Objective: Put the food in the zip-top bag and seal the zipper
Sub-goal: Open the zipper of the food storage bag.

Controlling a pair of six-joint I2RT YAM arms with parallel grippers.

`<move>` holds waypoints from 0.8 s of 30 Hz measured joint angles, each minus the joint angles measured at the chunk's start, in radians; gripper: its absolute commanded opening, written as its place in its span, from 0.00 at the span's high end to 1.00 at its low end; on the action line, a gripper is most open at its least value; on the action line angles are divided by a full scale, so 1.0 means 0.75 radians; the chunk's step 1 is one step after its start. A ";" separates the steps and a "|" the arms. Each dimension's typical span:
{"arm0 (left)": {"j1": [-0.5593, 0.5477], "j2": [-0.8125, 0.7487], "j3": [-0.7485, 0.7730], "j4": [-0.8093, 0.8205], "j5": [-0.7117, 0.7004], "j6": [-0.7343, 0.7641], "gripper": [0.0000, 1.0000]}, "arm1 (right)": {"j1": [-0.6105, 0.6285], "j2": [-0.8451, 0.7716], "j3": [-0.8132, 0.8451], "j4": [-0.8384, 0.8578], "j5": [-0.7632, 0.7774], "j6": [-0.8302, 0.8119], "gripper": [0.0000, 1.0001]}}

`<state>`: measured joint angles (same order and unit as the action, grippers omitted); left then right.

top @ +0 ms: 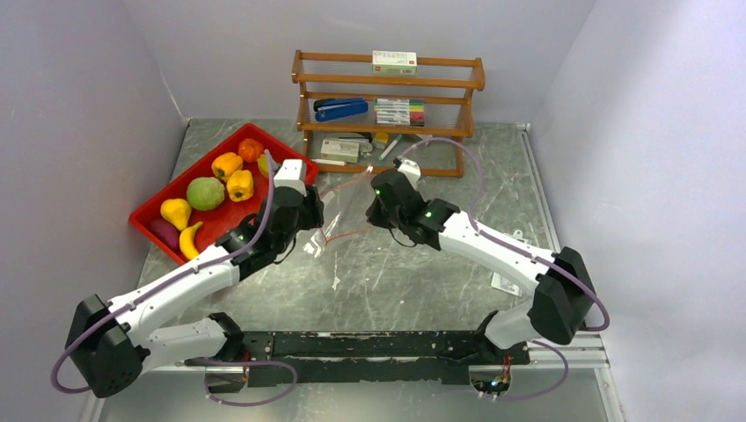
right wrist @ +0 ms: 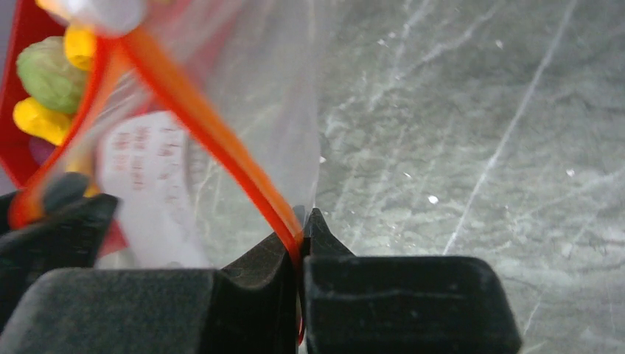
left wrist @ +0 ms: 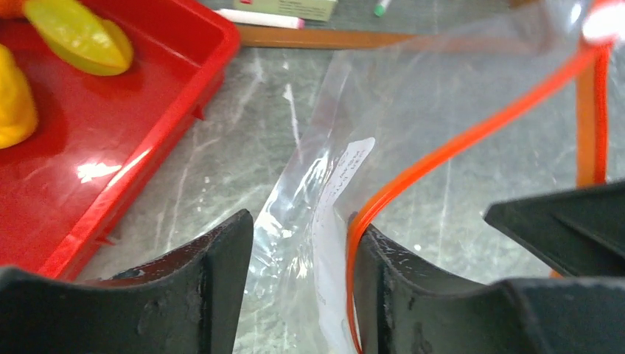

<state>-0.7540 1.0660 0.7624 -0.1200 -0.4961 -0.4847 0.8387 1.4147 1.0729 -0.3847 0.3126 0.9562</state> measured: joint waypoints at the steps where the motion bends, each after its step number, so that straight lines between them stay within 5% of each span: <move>1: 0.000 0.012 0.014 -0.013 0.028 0.015 0.45 | 0.000 0.015 0.038 -0.010 -0.010 -0.031 1.00; 7: 0.001 0.043 0.088 -0.068 0.197 0.114 0.34 | 0.000 0.055 0.133 -0.058 -0.086 -0.159 1.00; 21: 0.001 0.202 0.164 -0.067 0.411 0.268 0.33 | 0.000 0.102 0.179 -0.152 -0.168 -0.255 1.00; 23: 0.001 0.213 0.164 -0.066 0.455 0.274 0.39 | 0.000 0.102 0.195 -0.164 -0.167 -0.266 1.00; 24: 0.001 0.214 0.164 -0.064 0.474 0.278 0.52 | 0.000 0.102 0.206 -0.169 -0.166 -0.272 1.00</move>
<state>-0.7532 1.2263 0.8856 -0.1680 -0.1410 -0.2764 0.8387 1.4914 1.2274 -0.5117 0.1879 0.7525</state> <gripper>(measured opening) 0.657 0.006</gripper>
